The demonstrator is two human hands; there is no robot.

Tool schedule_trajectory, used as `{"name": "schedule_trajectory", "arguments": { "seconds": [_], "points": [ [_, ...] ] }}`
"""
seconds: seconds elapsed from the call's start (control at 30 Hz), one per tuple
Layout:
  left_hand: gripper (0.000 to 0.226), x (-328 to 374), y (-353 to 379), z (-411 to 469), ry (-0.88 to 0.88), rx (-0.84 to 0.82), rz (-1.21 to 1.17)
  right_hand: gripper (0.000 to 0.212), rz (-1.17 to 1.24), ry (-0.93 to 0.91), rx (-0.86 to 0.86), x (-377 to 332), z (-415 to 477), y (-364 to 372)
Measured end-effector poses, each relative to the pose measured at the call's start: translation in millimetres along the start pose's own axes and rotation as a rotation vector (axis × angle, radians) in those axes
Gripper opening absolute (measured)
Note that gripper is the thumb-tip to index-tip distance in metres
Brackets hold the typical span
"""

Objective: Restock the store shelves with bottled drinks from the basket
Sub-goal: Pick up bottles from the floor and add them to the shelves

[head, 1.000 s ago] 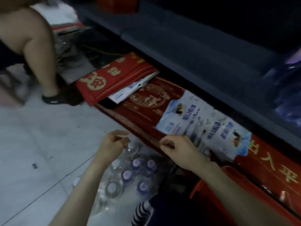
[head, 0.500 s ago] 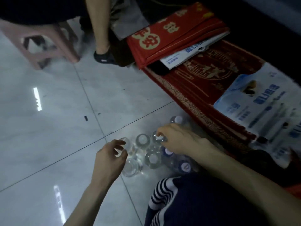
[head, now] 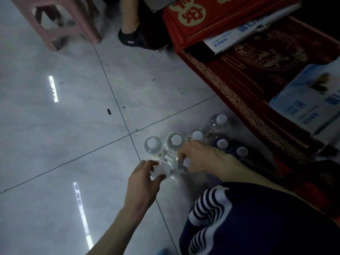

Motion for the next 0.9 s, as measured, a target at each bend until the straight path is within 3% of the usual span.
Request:
{"name": "schedule_trajectory", "arguments": {
  "seconds": [0.3,0.47,0.7,0.9],
  "points": [
    [0.026,37.8,-48.1,-11.4,0.266,-0.003,0.059,0.023,0.33,0.119,0.09,-11.1,-63.2,-82.5],
    [0.027,90.4,-100.8,-12.1,0.395,-0.005,-0.036,0.029,0.436,0.204,0.33,-26.3,-135.5,-143.8],
    [0.039,190.1,-194.0,-9.6,0.587,0.163,-0.143,0.021,0.339,0.175,0.768,-77.6,-250.8,-247.7],
    [0.022,300.5,-262.9,-22.7,0.753,0.196,-0.326,0.019,0.273,0.206,0.99,-114.2,-382.0,-311.9]
  ]
}}
Point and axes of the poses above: each hand's wrist, its own z-axis towards the middle knuckle, its own y-axis out of the palm, x = y × z, the point moved 6 cm from there along z, towards the middle knuckle, and after that the axes turned 5 degrees about y, right-handed, at the moved point
